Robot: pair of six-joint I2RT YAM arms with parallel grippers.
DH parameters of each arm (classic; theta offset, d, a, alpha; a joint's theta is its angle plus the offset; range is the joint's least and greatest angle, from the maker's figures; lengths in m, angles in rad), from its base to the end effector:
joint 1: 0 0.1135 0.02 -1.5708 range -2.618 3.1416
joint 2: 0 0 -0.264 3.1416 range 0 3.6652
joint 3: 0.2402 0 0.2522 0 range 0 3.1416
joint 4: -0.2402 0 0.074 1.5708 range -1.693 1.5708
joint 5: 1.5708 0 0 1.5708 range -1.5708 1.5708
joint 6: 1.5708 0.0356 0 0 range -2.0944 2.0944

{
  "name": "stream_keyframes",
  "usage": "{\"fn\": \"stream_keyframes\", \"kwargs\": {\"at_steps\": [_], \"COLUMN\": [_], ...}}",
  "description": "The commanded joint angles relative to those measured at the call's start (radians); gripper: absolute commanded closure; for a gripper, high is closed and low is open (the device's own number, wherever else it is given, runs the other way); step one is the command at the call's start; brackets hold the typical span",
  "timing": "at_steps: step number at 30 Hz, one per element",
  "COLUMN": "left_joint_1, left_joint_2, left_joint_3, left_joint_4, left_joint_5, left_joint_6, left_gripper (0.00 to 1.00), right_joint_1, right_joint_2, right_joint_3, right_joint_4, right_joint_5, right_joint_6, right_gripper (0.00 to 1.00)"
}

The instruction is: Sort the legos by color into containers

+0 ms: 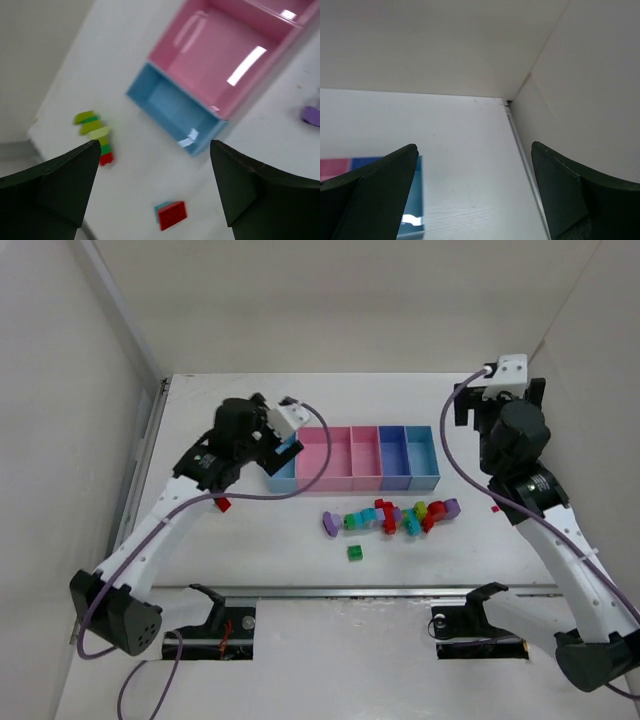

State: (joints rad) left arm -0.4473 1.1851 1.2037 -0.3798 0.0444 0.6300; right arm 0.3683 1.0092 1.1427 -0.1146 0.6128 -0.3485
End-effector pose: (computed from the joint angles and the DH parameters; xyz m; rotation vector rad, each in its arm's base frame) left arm 0.2400 -0.1169 0.3839 1.0166 1.6434 0.0791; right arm 0.2101 0.0591 0.4310 -0.0732 1.5719 -0.4587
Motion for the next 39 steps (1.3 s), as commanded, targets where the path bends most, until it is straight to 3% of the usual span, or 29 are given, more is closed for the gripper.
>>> {"fn": "stream_keyframes", "kwargs": {"at_steps": [1, 3, 7, 10, 11, 18, 27, 35, 39], "left_joint_1": [-0.114, -0.175, -0.194, -0.205, -0.214, -0.31, -0.373, -0.373, -0.373], "left_joint_2": [0.116, 0.166, 0.2, 0.226, 0.226, 0.34, 0.452, 0.519, 0.531], "left_joint_3": [-0.079, -0.159, -0.193, -0.182, -0.196, -0.225, -0.237, -0.228, -0.219], "left_joint_4": [-0.143, -0.124, -0.12, -0.131, -0.131, 0.009, 0.12, 0.154, 0.144], "left_joint_5": [0.135, 0.15, 0.291, 0.383, 0.384, 0.333, 0.258, 0.175, 0.175], "left_joint_6": [0.065, 0.108, 0.224, 0.241, 0.241, -0.042, -0.234, -0.32, -0.308], "left_gripper": [0.12, 0.18, 0.17, 0.0, 0.0, 0.0, 0.0, 0.0, 0.11], "right_joint_1": [0.012, 0.023, 0.05, 0.075, 0.084, 0.084, 0.084, 0.084, 0.084], "right_joint_2": [-0.029, -0.02, -0.031, -0.072, -0.084, -0.146, -0.156, -0.195, -0.204], "right_joint_3": [0.112, 0.141, 0.138, 0.086, 0.068, -0.04, -0.069, -0.087, -0.087], "right_joint_4": [-0.199, -0.348, -0.479, -0.488, -0.488, -0.372, -0.381, -0.381, -0.39], "right_joint_5": [-0.166, -0.224, -0.265, -0.251, -0.24, -0.24, -0.209, -0.209, -0.2], "right_joint_6": [0.271, 0.362, 0.454, 0.486, 0.497, 0.488, 0.488, 0.457, 0.439], "right_gripper": [0.0, 0.0, 0.0, 0.0, 0.0, 0.0, 0.0, 0.0, 0.0]}}
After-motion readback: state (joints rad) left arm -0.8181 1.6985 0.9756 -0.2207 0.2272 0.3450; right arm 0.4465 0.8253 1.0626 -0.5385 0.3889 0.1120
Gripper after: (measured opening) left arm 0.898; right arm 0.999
